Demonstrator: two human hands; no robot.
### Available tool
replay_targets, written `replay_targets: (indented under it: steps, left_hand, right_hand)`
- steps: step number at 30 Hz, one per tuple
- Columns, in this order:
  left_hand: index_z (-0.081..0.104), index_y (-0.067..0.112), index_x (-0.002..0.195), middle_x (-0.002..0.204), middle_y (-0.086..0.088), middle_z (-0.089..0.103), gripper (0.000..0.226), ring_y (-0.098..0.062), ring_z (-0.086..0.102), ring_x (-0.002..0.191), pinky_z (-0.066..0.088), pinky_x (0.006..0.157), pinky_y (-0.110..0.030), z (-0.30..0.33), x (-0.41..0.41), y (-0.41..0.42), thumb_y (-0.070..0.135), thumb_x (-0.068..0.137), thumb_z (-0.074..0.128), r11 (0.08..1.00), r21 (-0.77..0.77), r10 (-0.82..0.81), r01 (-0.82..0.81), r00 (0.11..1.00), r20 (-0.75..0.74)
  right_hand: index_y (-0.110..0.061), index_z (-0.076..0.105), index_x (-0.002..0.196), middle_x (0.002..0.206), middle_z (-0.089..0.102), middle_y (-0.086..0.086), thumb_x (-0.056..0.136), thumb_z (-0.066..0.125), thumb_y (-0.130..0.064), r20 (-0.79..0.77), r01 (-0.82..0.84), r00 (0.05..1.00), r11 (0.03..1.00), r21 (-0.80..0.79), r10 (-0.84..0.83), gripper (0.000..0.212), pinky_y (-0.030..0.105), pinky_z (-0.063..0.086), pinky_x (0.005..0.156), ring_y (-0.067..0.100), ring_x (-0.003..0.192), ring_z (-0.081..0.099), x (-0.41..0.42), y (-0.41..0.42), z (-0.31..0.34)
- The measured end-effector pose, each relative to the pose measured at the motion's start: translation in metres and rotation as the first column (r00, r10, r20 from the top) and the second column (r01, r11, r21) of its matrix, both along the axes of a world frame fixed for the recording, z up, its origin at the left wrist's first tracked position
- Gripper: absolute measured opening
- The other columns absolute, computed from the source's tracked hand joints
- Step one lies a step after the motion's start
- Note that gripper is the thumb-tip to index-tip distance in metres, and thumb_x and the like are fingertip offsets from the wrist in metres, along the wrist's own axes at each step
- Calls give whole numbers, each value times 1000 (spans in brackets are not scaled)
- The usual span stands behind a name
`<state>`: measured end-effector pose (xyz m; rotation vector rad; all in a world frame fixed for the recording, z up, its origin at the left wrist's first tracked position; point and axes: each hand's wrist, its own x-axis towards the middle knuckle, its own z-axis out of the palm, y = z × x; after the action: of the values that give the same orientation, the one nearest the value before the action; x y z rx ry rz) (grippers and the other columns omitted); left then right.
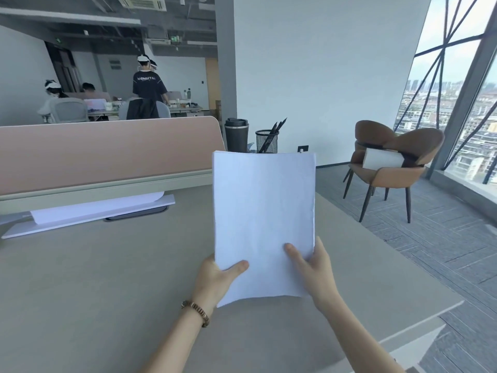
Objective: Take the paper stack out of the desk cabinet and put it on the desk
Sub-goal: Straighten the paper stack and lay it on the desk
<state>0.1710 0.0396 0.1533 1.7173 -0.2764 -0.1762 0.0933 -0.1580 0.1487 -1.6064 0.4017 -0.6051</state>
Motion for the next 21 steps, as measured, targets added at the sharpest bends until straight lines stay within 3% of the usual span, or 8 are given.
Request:
replay_targets:
  steps: [2,6,8,10,12,16,21]
  left_hand:
    - [74,25,95,93,14,79,19,1,73,84,52,65,-13,4,5,-11,20,78,82,999,30,-39,40,999,-33]
    - [75,22,87,91,9,78,18,-13,74,88,57,71,-24,-1,10,-40,26,72,85,994,85,-49,66,980,-191]
    - [78,16,88,94,1,81,24,-21,76,92,60,83,-38,-7,12,-54,28,68,84,993,100,-33,61,965,-259]
    - [79,12,87,93,-2,81,24,-25,76,91,58,87,-43,-12,15,-68,26,68,82,992,105,-35,69,955,-293]
    - [76,9,80,86,-1,78,27,-26,74,78,58,79,-37,-16,19,-81,29,64,81,988,130,-35,77,953,-301]
    - [56,11,76,70,-1,57,28,-21,51,60,42,59,-26,-20,30,-108,31,67,73,975,220,34,24,966,-256]
    - [40,12,76,66,3,45,28,-17,43,51,33,46,-24,-19,48,-143,25,79,64,949,307,113,-69,985,-128]
  right_hand:
    - [-24,61,102,106,74,-4,83,78,-35,-104,52,993,998,-46,-57,27,46,61,83,21,98,73,5,-14,8]
    - [-13,66,95,98,76,5,62,81,-46,-315,44,946,994,-104,-75,49,49,62,80,28,91,74,17,-49,12]
    - [-10,69,91,95,77,7,63,83,-43,-381,39,921,992,-124,-84,46,48,62,79,30,89,74,22,-65,8]
    - [-8,69,90,93,76,8,70,83,-37,-425,34,900,989,-146,-94,38,44,60,77,31,89,74,27,-79,4]
    - [-6,67,91,92,75,8,71,81,-36,-462,26,881,986,-166,-101,39,38,56,71,29,87,72,32,-93,1]
    - [-4,65,94,91,69,6,76,78,-36,-515,3,848,973,-230,-125,38,29,44,57,22,77,62,45,-116,-6]
    - [-11,60,102,100,65,2,83,69,-45,-569,-90,804,908,-408,-176,40,32,42,73,30,108,63,73,-146,-10]
